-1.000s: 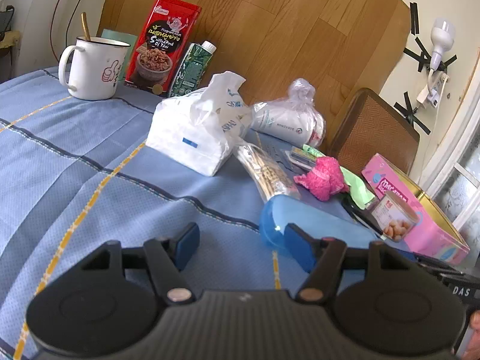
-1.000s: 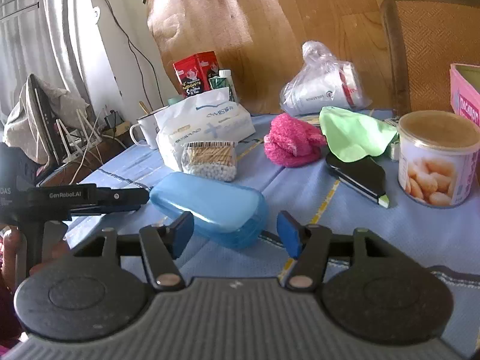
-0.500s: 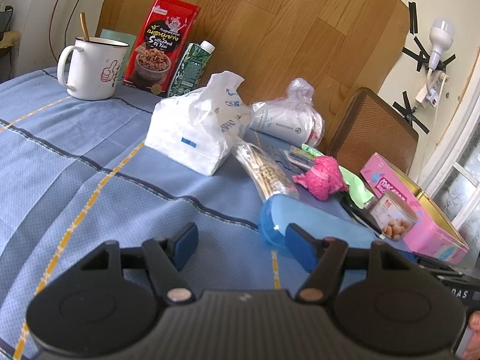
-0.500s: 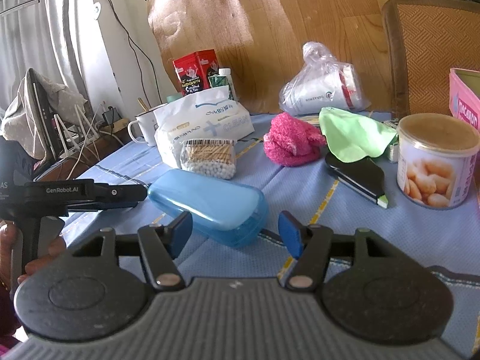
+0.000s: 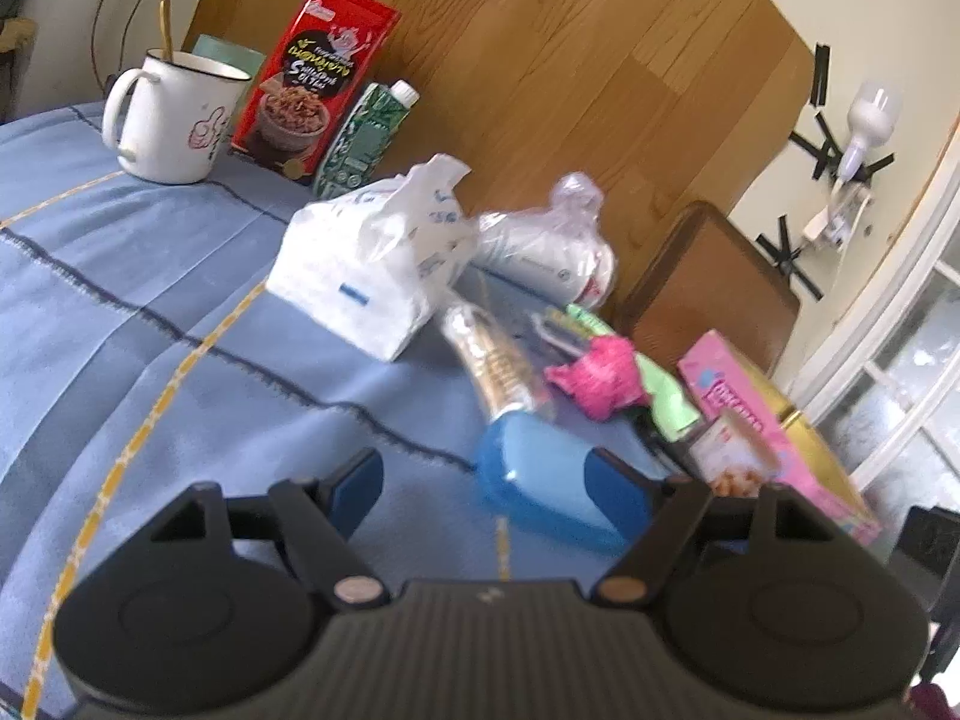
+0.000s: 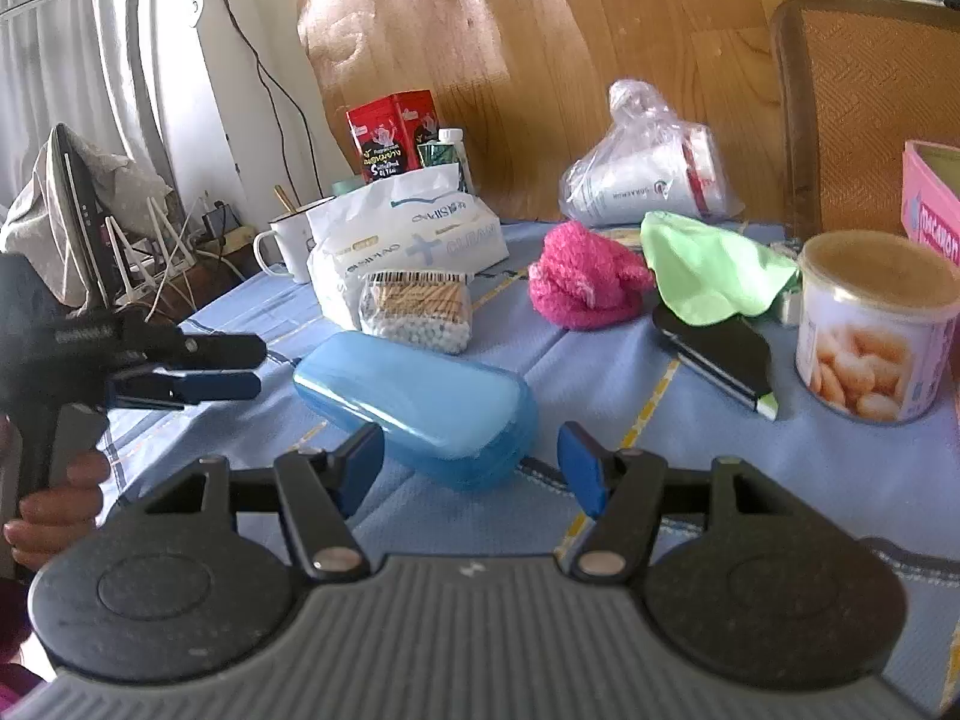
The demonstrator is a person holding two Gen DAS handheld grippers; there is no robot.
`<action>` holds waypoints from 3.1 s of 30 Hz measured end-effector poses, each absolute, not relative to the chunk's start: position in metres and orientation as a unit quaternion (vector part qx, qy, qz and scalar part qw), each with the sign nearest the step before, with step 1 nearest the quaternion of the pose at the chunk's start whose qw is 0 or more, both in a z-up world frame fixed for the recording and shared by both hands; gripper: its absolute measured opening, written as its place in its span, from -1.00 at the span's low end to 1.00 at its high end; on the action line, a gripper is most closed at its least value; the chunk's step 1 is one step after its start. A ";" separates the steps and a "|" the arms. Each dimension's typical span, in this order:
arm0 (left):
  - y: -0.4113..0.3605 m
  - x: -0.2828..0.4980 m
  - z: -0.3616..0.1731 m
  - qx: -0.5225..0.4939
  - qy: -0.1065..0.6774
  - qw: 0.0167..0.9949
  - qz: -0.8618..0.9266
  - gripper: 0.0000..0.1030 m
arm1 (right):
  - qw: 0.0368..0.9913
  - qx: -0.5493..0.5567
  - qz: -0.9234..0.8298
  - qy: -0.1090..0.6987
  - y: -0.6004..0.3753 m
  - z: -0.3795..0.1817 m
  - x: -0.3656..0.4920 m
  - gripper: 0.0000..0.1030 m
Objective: Organize soft objects
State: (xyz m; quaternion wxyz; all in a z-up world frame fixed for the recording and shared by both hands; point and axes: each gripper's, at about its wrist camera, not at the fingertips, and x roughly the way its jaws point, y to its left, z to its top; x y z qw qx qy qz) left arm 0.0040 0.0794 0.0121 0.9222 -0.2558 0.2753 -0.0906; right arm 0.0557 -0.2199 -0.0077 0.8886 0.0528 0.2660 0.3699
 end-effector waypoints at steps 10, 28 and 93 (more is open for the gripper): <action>0.053 0.041 0.008 -0.241 0.323 0.907 -0.125 0.15 | 0.880 -0.002 0.391 0.269 -0.203 -0.003 0.060 0.44; -0.079 0.082 0.095 -0.124 0.263 0.928 -0.234 0.08 | 0.961 -0.009 0.235 0.148 -0.281 0.028 0.031 0.36; 0.051 0.023 0.020 -0.184 0.258 0.943 -0.099 0.38 | 0.935 -0.040 0.248 0.250 -0.207 0.045 0.154 -0.95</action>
